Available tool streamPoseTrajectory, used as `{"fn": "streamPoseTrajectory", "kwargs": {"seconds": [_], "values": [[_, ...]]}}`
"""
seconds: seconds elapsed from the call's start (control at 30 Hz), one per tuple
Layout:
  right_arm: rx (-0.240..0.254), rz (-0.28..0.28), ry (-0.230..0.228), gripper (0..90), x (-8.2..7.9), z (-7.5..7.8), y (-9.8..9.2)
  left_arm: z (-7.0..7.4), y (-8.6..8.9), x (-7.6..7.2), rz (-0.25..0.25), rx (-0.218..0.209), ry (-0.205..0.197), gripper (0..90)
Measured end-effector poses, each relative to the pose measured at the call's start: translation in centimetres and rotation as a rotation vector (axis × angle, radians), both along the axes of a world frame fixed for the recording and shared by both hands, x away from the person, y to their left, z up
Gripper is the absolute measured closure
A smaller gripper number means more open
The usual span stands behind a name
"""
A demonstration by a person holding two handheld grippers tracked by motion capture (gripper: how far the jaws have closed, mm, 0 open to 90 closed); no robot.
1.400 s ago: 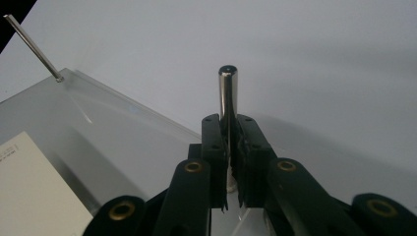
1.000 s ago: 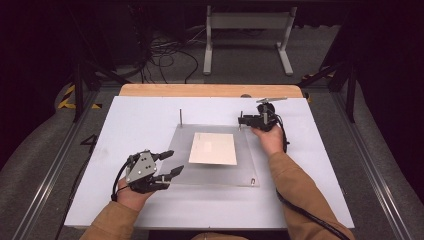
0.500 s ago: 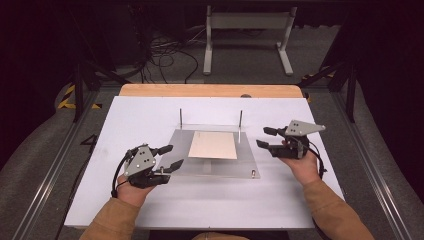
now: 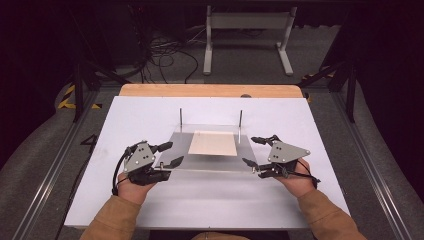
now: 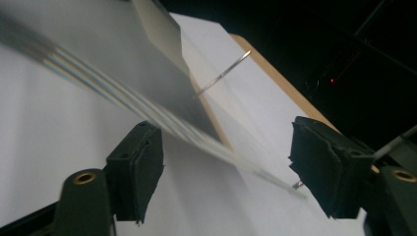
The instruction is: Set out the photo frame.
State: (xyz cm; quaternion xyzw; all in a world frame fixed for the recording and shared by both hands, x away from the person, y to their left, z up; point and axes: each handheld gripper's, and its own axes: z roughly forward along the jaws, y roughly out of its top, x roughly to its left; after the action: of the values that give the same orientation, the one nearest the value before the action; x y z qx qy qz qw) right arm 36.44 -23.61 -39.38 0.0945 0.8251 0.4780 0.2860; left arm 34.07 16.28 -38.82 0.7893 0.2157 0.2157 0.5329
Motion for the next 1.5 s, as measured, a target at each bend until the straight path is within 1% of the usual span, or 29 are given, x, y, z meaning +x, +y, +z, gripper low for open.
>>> {"fn": "streamPoseTrajectory", "kwargs": {"seconds": [0.1, 0.13, 0.2, 0.23, 0.27, 0.33, 0.4, 0.5, 0.6, 0.67, 0.7, 0.73, 0.77, 0.8, 0.83, 0.93, 0.97, 1.0, 1.03, 1.07, 1.1, 1.13, 1.2, 1.23, 1.33, 1.37, 1.4, 1.47, 1.5], "values": [[0.02, 0.019, -0.01, 41.4, -0.2, 0.4, 0.5, 0.0, 0.0, 0.0, -0.002, -0.002, 0.0, 39.9], [0.02, 0.019, -0.01, 41.4, -0.2, 0.4, 0.5, 0.0, 0.0, 0.0, -0.003, -0.002, 0.0, 39.9], [0.012, 0.04, -0.04, 56.8, -0.5, 0.6, 0.9, 0.0, -0.1, 0.0, -0.001, 0.008, -0.004, 40.1], [0.003, 0.043, -0.054, 61.1, -0.7, 0.6, 1.1, -0.1, -0.2, 0.0, 0.0, 0.008, -0.006, 40.8], [-0.01, 0.049, -0.067, 67.8, -0.9, 0.6, 1.3, 0.0, -0.2, 0.0, 0.001, 0.007, -0.009, 41.2], [-0.036, 0.039, -0.1, 69.6, -1.2, 0.6, 1.6, 0.0, -0.3, -0.1, -0.002, 0.023, -0.02, 42.4], [-0.051, 0.036, -0.108, 70.5, -1.3, 0.7, 1.7, 0.1, -0.3, -0.2, -0.005, 0.037, -0.033, 44.1], [-0.055, 0.036, -0.1, 70.8, -1.2, 0.8, 1.7, 0.1, -0.4, -0.3, 0.004, 0.028, -0.045, 44.8], [-0.056, 0.041, -0.093, 71.2, -1.0, 1.3, 1.6, 0.6, -0.5, -0.3, 0.007, 0.038, -0.07, 46.1], [-0.055, 0.041, -0.093, 71.3, -0.9, 1.4, 1.5, 0.8, -0.6, -0.3, 0.009, 0.034, -0.075, 46.9], [-0.053, 0.04, -0.097, 71.4, -0.9, 1.7, 1.5, 1.2, -0.6, -0.2, 0.006, 0.035, -0.088, 46.9], [-0.047, 0.033, -0.105, 71.3, -0.9, 2.3, 1.3, 2.1, -0.7, -0.3, 0.0, 0.046, -0.122, 49.3], [-0.047, 0.033, -0.105, 71.3, -0.9, 2.3, 1.3, 2.1, -0.7, -0.3, 0.0, 0.046, -0.122, 50.2], [-0.044, 0.033, -0.102, 71.3, -1.0, 2.7, 1.1, 2.6, -0.8, -0.4, -0.01, 0.047, -0.13, 50.2], [-0.035, 0.035, -0.088, 71.1, -1.0, 3.2, 0.9, 3.1, -0.9, -0.5, -0.02, 0.041, -0.142, 51.5], [-0.034, 0.026, -0.105, 71.4, -1.4, 4.6, 0.4, 5.0, -1.3, -0.8, -0.034, 0.05, -0.19, 53.9], [-0.022, 0.029, -0.092, 71.4, -1.5, 5.1, 0.1, 5.5, -1.4, -0.8, -0.035, 0.041, -0.201, 54.3], [-0.018, 0.027, -0.111, 71.4, -1.7, 5.4, 0.0, 6.1, -1.4, -0.8, -0.046, 0.033, -0.203, 54.7], [-0.016, 0.026, -0.117, 71.3, -1.8, 5.8, -0.1, 6.6, -1.4, -0.8, -0.052, 0.012, -0.204, 55.2], [-0.016, 0.026, -0.117, 71.3, -1.8, 5.8, -0.1, 6.6, -1.4, -0.8, -0.052, 0.012, -0.204, 55.5], [-0.008, 0.029, -0.118, 71.3, -2.0, 6.4, -0.3, 7.4, -1.3, -0.8, -0.059, -0.019, -0.204, 55.5], [0.013, 0.034, -0.111, 70.7, -2.2, 7.2, -0.5, 7.9, -1.3, -0.8, -0.063, -0.04, -0.203, 56.3], [0.025, 0.041, -0.102, 70.6, -2.4, 8.1, -0.6, 8.2, -1.3, -0.8, -0.063, -0.047, -0.207, 57.1], [0.028, 0.046, -0.1, 70.6, -2.4, 8.6, -0.7, 8.7, -1.3, -0.7, -0.067, -0.064, -0.209, 57.5], [0.041, 0.054, -0.088, 70.5, -2.5, 9.2, -0.7, 9.6, -1.1, -0.4, -0.073, -0.105, -0.193, 57.6], [0.068, 0.064, -0.052, 70.3, -2.4, 9.7, -0.9, 10.1, -1.0, -0.1, -0.084, -0.135, -0.175, 58.4], [0.068, 0.064, -0.052, 70.3, -2.4, 9.7, -0.9, 10.1, -1.0, -0.1, -0.084, -0.135, -0.175, 58.8], [0.101, 0.071, -0.006, 69.9, -2.1, 10.2, -1.1, 10.4, -1.2, 0.1, -0.082, -0.158, -0.158, 59.1], [0.107, 0.069, 0.009, 69.7, -1.9, 10.4, -1.2, 10.5, -1.2, 0.2, -0.083, -0.159, -0.152, 59.3]]}}
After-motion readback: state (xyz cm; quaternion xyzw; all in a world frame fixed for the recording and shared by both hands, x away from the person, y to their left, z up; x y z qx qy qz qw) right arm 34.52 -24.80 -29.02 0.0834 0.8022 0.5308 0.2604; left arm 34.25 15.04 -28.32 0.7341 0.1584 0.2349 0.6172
